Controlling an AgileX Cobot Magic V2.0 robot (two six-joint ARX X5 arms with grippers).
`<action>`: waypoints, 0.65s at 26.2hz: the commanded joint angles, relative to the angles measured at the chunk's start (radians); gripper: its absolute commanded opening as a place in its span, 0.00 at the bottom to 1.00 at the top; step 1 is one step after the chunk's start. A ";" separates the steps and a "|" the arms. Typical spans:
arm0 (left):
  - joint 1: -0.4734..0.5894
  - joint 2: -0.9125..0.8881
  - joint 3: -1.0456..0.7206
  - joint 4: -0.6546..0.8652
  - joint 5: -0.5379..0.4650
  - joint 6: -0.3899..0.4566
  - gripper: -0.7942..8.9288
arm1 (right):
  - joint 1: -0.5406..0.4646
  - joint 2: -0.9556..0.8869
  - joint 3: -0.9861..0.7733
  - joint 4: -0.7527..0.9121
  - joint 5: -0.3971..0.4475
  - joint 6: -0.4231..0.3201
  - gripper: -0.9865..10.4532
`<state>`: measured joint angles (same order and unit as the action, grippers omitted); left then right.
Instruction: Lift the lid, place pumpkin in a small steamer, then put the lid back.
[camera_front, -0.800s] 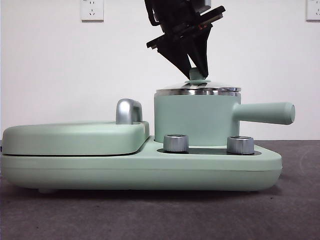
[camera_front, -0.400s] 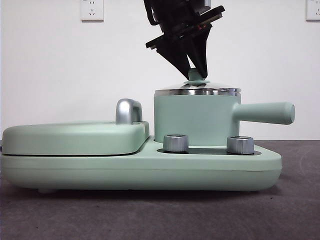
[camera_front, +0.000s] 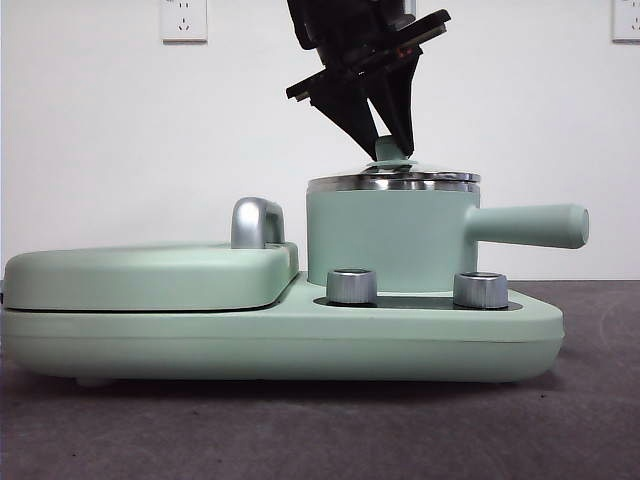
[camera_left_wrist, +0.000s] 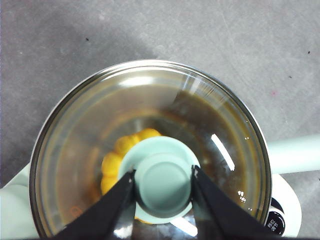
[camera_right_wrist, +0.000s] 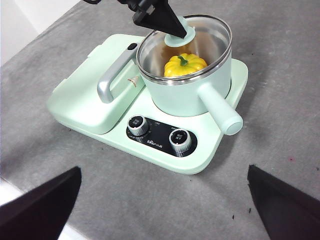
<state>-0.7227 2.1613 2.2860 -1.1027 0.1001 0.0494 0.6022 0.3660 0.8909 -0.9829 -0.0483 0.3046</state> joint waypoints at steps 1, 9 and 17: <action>-0.003 0.027 0.030 -0.021 -0.067 -0.017 0.10 | 0.007 -0.003 0.006 0.010 0.005 0.010 0.57; -0.004 0.027 0.030 -0.023 -0.079 -0.005 0.10 | 0.007 -0.003 0.006 0.010 0.023 0.011 0.57; -0.004 0.027 0.030 -0.010 -0.078 -0.045 0.48 | 0.007 -0.003 0.006 0.010 0.023 0.010 0.57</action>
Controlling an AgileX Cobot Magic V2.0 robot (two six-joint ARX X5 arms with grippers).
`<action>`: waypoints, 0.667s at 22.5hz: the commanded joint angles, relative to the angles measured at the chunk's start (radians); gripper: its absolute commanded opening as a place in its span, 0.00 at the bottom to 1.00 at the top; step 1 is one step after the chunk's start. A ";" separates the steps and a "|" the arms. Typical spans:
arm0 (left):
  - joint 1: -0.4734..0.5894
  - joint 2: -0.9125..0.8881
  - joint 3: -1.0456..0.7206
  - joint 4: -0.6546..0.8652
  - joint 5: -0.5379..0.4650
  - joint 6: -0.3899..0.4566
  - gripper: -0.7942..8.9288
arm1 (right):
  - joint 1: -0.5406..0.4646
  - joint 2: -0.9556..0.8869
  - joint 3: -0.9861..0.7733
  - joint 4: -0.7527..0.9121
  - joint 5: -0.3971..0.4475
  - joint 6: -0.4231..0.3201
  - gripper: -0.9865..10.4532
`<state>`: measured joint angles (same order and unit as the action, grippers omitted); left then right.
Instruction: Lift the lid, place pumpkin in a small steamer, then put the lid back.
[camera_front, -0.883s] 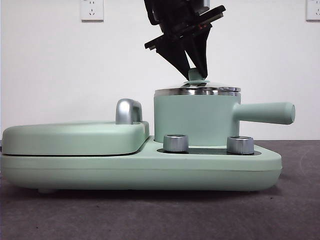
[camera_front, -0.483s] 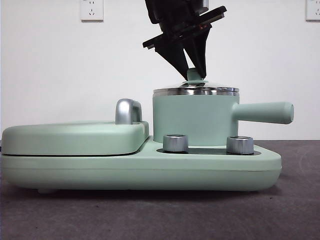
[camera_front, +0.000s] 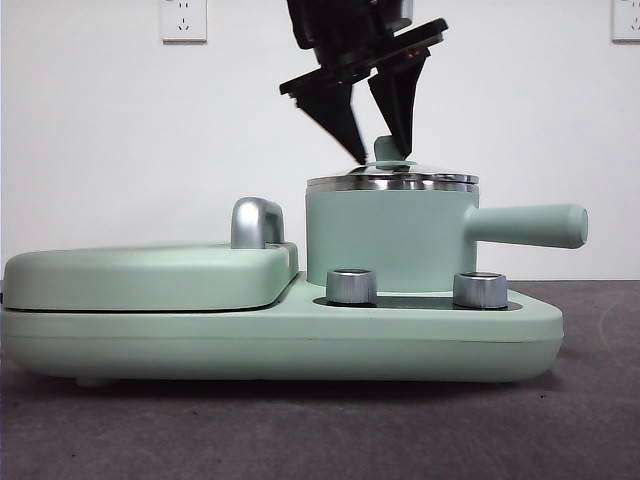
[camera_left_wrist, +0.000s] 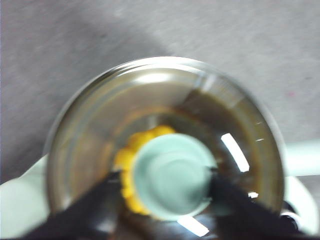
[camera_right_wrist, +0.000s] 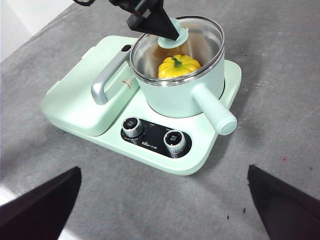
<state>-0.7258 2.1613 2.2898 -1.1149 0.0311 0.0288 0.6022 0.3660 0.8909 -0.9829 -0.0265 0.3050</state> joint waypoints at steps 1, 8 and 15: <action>-0.001 0.027 0.026 0.010 -0.009 -0.035 0.51 | 0.007 -0.003 0.006 0.010 0.002 0.010 0.57; 0.000 -0.035 0.026 -0.031 -0.009 -0.042 0.57 | 0.007 -0.003 0.006 0.010 0.002 0.009 0.57; 0.003 -0.249 0.019 -0.259 -0.009 -0.068 0.56 | 0.007 -0.003 0.006 0.010 0.001 0.008 0.57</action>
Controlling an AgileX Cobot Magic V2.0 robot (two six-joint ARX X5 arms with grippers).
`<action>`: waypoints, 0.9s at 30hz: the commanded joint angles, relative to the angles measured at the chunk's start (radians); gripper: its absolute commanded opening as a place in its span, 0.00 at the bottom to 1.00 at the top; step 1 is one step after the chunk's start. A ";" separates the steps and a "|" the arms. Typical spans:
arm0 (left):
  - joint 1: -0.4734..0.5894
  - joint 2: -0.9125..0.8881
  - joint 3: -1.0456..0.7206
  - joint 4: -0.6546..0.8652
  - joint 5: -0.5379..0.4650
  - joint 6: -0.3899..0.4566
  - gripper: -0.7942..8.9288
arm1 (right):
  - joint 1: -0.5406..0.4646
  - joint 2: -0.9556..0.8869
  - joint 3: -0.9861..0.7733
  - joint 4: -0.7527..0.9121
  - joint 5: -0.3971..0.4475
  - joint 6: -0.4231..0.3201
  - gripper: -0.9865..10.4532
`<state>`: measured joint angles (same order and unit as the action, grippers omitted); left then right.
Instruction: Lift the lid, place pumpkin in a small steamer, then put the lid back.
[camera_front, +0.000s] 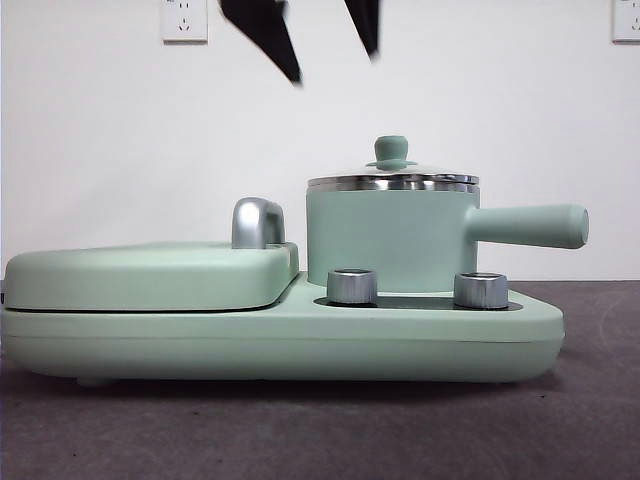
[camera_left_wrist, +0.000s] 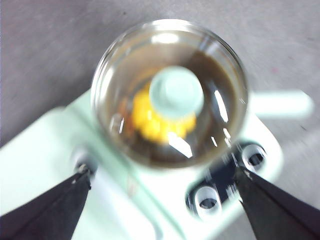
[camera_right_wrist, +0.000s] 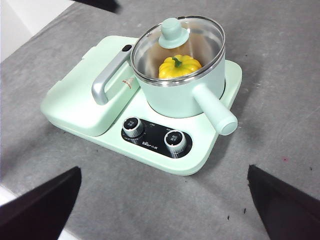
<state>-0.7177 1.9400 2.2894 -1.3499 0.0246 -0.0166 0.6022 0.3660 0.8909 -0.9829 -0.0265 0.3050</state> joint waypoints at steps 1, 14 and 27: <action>-0.004 -0.068 0.006 -0.041 -0.003 -0.031 0.56 | 0.007 -0.003 0.006 0.010 -0.002 0.008 0.57; -0.020 -0.785 -0.727 0.031 -0.003 -0.058 0.56 | 0.007 -0.003 0.006 0.010 -0.059 -0.014 0.57; -0.020 -1.441 -1.349 0.384 -0.003 -0.216 0.55 | 0.007 -0.003 0.006 0.010 -0.060 -0.030 0.55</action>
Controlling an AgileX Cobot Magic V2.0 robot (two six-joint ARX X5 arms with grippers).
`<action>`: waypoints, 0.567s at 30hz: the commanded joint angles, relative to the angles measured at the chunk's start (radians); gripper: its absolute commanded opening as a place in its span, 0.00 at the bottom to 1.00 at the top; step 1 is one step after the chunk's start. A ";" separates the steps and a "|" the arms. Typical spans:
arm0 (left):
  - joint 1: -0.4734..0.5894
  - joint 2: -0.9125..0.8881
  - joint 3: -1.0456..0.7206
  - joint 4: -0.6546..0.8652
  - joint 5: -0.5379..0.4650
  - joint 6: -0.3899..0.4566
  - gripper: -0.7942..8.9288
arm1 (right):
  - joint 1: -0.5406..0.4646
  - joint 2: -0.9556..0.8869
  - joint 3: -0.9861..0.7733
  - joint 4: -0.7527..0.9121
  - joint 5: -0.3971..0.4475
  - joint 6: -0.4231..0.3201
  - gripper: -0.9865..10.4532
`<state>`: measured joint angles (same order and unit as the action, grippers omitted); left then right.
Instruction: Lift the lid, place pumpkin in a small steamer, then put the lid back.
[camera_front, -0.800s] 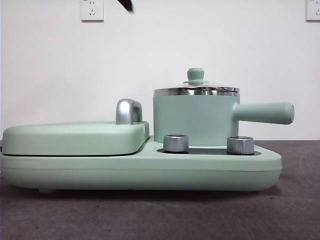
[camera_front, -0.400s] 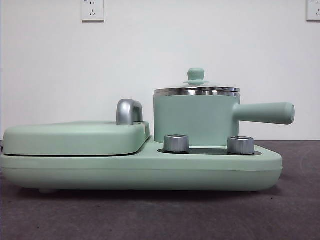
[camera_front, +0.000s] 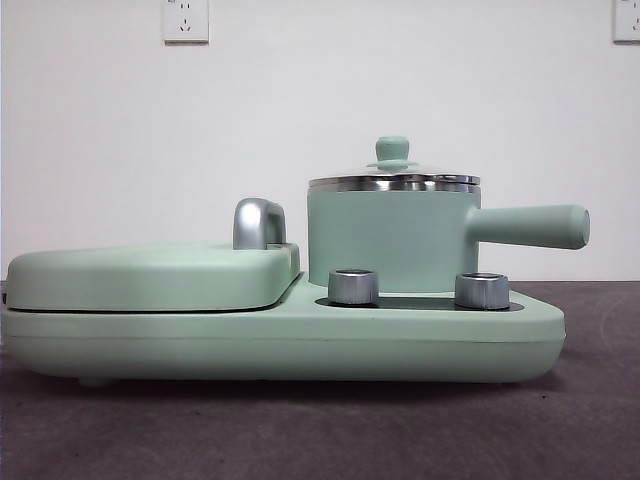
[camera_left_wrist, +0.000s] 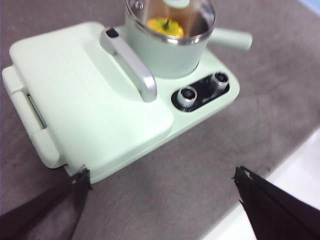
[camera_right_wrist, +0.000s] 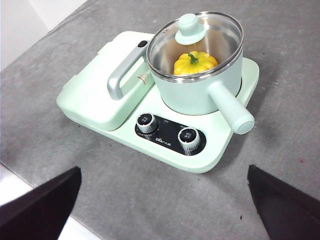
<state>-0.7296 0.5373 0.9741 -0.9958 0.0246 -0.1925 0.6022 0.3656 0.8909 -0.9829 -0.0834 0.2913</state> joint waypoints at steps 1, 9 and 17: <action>-0.008 -0.066 -0.052 0.037 -0.004 -0.050 0.49 | 0.007 -0.002 0.006 0.010 -0.003 -0.019 0.51; -0.008 -0.140 -0.083 0.045 -0.003 -0.075 0.10 | 0.007 -0.002 0.006 0.010 0.005 -0.018 0.12; -0.008 -0.140 -0.083 0.047 -0.003 -0.075 0.10 | 0.007 -0.002 0.007 0.011 0.005 -0.018 0.12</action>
<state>-0.7296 0.3939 0.8841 -0.9611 0.0242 -0.2588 0.6022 0.3656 0.8909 -0.9829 -0.0788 0.2802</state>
